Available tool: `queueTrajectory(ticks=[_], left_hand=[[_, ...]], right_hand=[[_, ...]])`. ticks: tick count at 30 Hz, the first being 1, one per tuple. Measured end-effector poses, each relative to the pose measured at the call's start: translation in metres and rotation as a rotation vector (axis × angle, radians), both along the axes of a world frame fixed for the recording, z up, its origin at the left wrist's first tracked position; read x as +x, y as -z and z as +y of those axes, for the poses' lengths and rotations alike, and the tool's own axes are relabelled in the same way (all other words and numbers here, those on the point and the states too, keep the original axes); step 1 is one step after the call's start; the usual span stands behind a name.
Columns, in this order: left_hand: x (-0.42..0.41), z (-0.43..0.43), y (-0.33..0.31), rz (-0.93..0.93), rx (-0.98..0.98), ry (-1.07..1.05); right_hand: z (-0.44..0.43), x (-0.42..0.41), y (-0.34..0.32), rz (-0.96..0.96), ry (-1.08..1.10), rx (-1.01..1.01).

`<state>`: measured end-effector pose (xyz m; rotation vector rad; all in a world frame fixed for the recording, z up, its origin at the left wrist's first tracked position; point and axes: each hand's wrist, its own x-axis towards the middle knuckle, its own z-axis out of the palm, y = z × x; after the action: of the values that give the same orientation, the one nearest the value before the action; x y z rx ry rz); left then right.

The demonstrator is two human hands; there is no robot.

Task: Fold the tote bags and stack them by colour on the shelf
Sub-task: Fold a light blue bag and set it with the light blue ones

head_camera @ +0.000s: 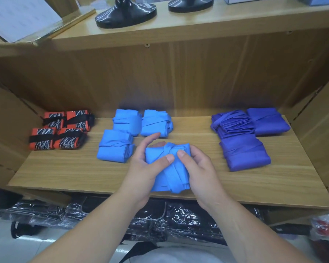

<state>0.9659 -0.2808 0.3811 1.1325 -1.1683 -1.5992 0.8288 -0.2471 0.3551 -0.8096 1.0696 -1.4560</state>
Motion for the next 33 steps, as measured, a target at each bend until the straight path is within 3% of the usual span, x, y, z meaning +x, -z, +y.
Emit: queueTrajectory(ticks=[4, 12, 17, 23, 29, 31, 33], left_hand=[[-0.001, 0.000, 0.000, 0.099, 0.103, 0.015], [-0.008, -0.010, 0.012, -0.039, 0.005, -0.294], [-0.009, -0.015, 0.020, -0.109, -0.052, -0.307], [0.031, -0.035, 0.024, -0.394, -0.121, -0.121], [0.096, -0.061, 0.026, -0.832, -0.579, -0.185], [0.112, -0.074, 0.030, -0.994, -0.766, -0.165], [0.123, -0.087, 0.034, -1.116, -0.811, -0.112]], right_hand=[[-0.010, -0.008, 0.001, 0.174, -0.001, 0.022], [-0.008, -0.006, 0.017, 0.135, -0.014, 0.129], [-0.012, -0.005, 0.019, 0.032, -0.050, 0.198], [-0.042, -0.016, 0.032, 0.286, -0.058, 0.190], [-0.078, -0.013, 0.037, 0.443, -0.099, 0.220], [-0.094, -0.008, 0.037, 0.586, -0.070, 0.181], [-0.104, -0.001, 0.034, 0.853, 0.062, 0.139]])
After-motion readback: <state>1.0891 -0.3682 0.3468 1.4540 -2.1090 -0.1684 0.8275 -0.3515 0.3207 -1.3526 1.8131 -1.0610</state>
